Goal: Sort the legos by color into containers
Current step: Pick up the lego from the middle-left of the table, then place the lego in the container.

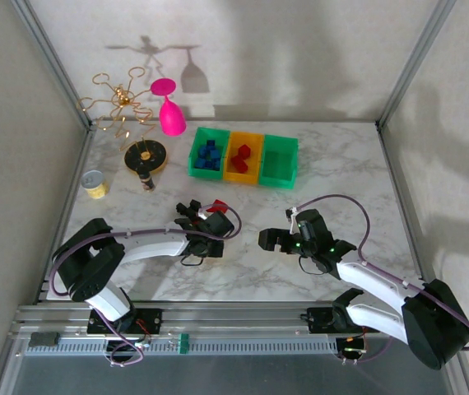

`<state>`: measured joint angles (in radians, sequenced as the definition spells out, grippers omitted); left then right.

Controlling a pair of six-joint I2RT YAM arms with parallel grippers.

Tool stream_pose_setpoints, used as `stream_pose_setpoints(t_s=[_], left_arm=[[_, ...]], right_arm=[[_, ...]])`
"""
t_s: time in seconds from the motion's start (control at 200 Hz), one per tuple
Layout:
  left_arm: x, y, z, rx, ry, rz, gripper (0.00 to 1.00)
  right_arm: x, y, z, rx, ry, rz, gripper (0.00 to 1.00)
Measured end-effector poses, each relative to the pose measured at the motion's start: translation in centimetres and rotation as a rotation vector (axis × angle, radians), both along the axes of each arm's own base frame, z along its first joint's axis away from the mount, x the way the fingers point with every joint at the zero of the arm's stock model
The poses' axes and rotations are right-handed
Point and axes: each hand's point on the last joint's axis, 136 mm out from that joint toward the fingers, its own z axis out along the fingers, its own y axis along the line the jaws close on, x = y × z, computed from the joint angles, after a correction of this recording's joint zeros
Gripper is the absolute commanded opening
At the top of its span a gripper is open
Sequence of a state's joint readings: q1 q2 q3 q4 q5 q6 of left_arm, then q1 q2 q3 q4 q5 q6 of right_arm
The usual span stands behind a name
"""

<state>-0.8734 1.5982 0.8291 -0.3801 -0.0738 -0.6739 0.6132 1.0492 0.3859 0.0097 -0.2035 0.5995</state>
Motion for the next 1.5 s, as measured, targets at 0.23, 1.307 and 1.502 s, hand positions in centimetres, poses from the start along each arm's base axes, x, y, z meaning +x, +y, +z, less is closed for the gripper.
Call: stream_pose_setpoints(t_s=[0.23,1.307,1.502], left_arm=[[0.3,-0.7,3.1,-0.05,-0.048,-0.009,0.3],[26.6,-8.9,8.5,-0.036,-0.39,0.104,0.37],[28.9,-9.1,6.6,-0.012,-0.371,0.114,0.47]], right_arm=[[0.3,0.1,1.0,0.02,-0.022,-0.002,0.99],[5.4,-2.9,7.6,0.113,-0.12,-0.136,0.99],[5.4,-2.9,7.6,0.113,-0.125,-0.136,0.98]])
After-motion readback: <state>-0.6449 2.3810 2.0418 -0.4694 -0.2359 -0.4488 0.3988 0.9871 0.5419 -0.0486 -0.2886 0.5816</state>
